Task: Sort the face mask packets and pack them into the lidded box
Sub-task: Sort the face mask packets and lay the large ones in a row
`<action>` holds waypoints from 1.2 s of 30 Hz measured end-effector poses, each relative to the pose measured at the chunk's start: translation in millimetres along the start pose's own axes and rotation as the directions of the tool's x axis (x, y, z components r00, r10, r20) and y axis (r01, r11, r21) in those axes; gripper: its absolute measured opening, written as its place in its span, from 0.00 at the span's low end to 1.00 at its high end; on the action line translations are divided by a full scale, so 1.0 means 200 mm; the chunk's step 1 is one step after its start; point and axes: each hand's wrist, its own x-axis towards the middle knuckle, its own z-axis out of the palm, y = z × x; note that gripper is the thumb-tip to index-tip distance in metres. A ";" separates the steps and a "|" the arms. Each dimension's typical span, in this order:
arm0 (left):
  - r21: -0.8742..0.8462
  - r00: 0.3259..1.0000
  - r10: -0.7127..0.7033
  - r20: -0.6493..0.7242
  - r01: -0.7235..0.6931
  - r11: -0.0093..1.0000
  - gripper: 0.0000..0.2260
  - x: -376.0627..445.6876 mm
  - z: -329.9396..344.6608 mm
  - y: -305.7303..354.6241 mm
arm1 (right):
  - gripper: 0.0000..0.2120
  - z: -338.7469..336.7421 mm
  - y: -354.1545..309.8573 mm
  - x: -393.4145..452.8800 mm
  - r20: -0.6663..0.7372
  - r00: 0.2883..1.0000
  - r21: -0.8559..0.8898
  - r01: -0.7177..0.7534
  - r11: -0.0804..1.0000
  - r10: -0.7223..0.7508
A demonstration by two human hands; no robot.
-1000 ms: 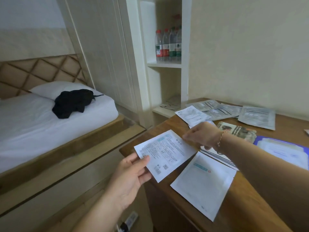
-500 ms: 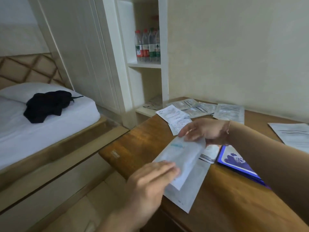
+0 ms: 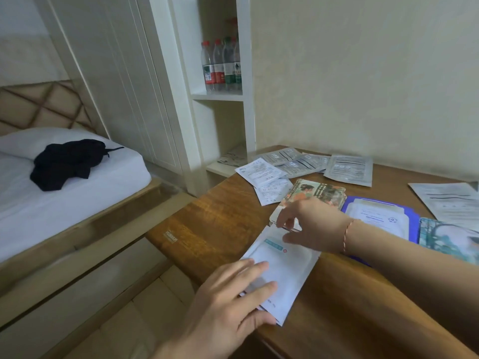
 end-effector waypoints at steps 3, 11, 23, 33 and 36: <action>-0.046 0.992 -0.122 0.015 0.123 0.991 0.20 -0.02 0.01 -0.01 | 0.17 0.08 -0.04 -0.07 0.050 0.999 0.018 -0.019 1.000 0.018; -0.169 0.966 -0.255 -0.045 0.244 0.955 0.21 0.00 0.02 -0.01 | 0.21 0.29 -0.12 -0.18 -0.124 0.992 0.031 0.018 0.999 -0.014; 0.005 0.628 -0.665 0.405 0.725 0.688 0.35 0.55 0.05 -0.19 | 0.24 -0.16 0.52 0.17 -0.093 0.898 0.187 -0.408 0.893 0.430; 0.111 0.502 -0.633 0.589 0.726 0.679 0.46 0.75 0.22 -0.26 | 0.30 -0.03 0.63 0.31 0.024 0.905 0.085 -0.425 0.901 0.424; 0.063 0.539 -0.599 0.592 0.710 0.701 0.44 0.75 0.22 -0.24 | 0.25 -0.03 0.61 0.31 0.008 0.916 0.053 -0.400 0.915 0.400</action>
